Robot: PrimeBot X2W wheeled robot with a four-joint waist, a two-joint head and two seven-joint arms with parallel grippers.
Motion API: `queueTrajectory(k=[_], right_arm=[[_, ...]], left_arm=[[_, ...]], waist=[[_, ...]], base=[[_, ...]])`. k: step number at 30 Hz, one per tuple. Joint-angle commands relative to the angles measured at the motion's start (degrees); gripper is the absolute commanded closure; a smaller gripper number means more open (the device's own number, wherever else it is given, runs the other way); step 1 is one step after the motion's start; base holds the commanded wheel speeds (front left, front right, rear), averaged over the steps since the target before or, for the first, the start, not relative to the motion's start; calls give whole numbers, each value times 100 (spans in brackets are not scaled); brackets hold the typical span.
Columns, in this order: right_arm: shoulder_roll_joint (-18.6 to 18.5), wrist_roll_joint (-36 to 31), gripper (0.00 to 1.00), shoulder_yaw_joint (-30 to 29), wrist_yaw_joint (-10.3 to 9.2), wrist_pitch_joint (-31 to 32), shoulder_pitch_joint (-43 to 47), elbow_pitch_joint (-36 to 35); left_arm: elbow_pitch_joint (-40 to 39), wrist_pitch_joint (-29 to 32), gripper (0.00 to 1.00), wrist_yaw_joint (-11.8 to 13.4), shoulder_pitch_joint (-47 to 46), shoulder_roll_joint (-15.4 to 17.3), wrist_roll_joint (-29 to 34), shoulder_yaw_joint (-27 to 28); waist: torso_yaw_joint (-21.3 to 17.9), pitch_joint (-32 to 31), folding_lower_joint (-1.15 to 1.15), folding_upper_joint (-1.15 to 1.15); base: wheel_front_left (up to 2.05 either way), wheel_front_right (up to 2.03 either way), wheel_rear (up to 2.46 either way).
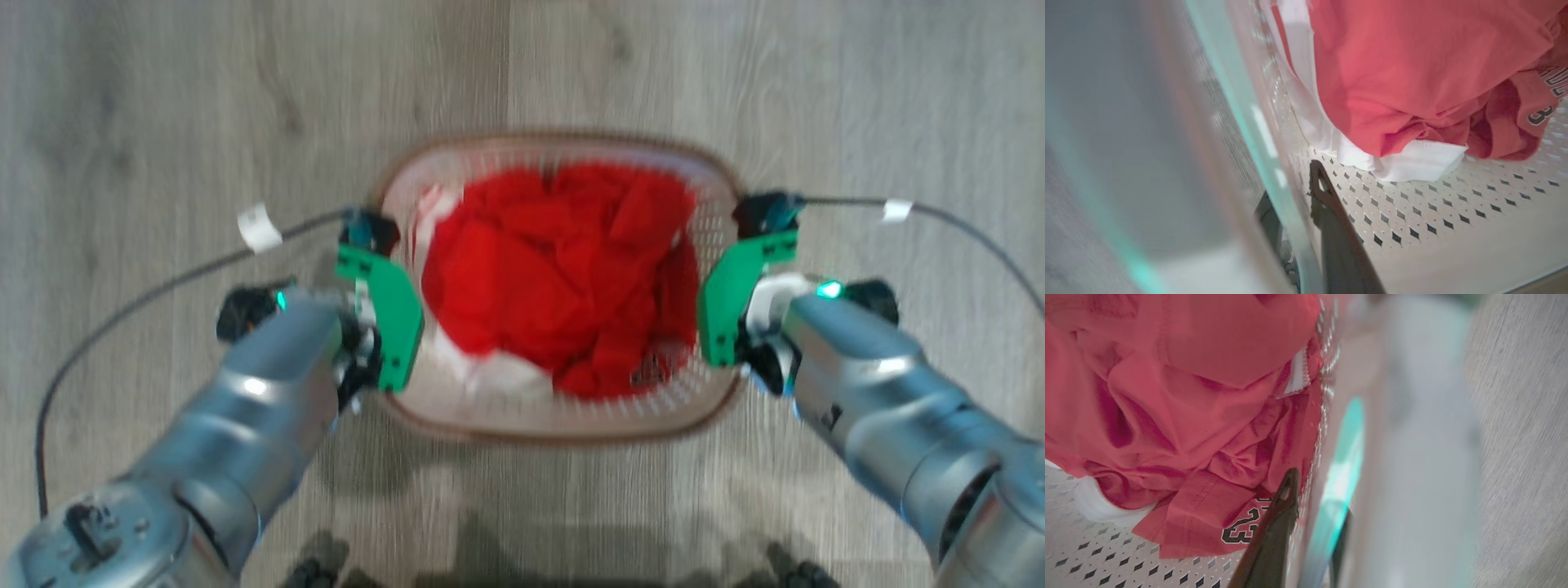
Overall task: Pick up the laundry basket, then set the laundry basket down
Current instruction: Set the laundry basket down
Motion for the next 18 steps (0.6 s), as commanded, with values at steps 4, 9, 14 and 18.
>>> queueTrajectory(k=[4, 9, 14, 18], right_arm=[[-31, -143, 100, 20, 43, -513, -186, 4], [-78, -199, 100, 23, 43, -827, -344, 85], [-101, -218, 100, 30, 43, -907, -468, 162], [-92, -225, 100, 34, 43, -946, -539, 221]], left_arm=[[44, -297, 100, -40, -375, -21, 198, 1], [-2, -525, 100, 56, -537, -27, 210, 6], [-158, -603, 100, 109, -655, -28, 240, 1], [-253, -649, 100, 147, -722, -28, 280, -3]], waist=[[56, 858, -2, 0], [77, 1284, -2, 0], [145, 1626, -2, 0], [194, 1817, -2, 0]], base=[[0, 0, 0], [0, 0, 0], [0, 0, 0], [0, 0, 0]])
